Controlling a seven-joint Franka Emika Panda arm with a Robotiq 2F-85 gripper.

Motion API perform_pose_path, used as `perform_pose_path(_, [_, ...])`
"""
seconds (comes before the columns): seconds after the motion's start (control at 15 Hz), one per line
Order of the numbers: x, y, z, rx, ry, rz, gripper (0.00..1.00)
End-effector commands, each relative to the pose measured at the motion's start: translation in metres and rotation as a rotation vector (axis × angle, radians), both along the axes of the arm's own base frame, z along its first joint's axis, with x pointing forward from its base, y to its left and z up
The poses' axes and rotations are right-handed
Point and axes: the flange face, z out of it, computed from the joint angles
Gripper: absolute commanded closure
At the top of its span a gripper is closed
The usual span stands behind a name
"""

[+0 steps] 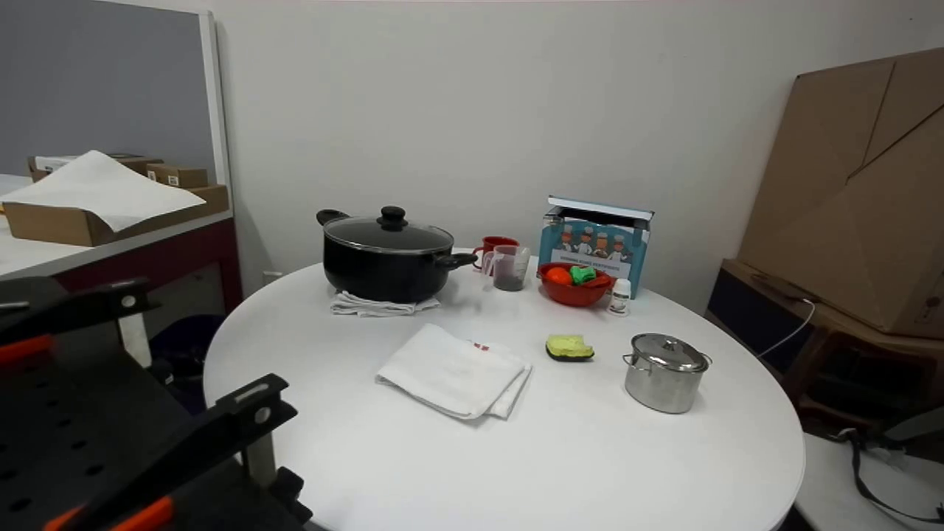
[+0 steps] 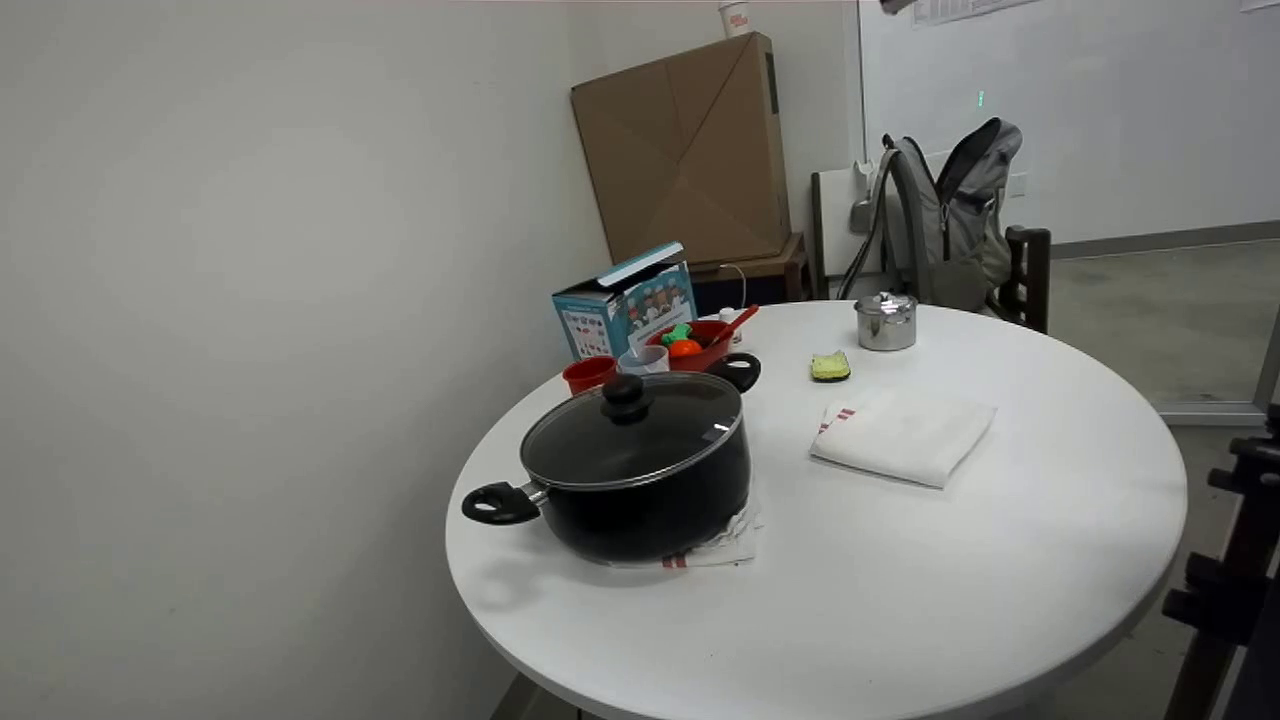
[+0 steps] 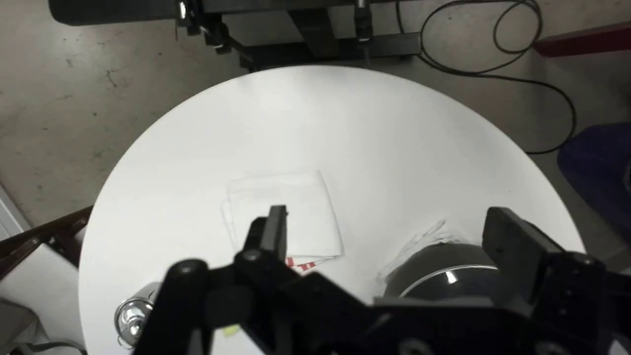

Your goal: Use the white towel to wipe the table

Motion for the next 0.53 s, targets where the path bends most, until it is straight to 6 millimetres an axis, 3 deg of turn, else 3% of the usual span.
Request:
perform_pose_path(0.0, [0.023,-0.002,-0.043,-0.082,-0.038,0.033,0.00])
perform_pose_path(0.2, [0.036,-0.004,-0.069,-0.072,-0.092,0.056,0.00])
perform_pose_path(0.47, [0.043,-0.030,-0.074,0.027,-0.203,0.012,0.00])
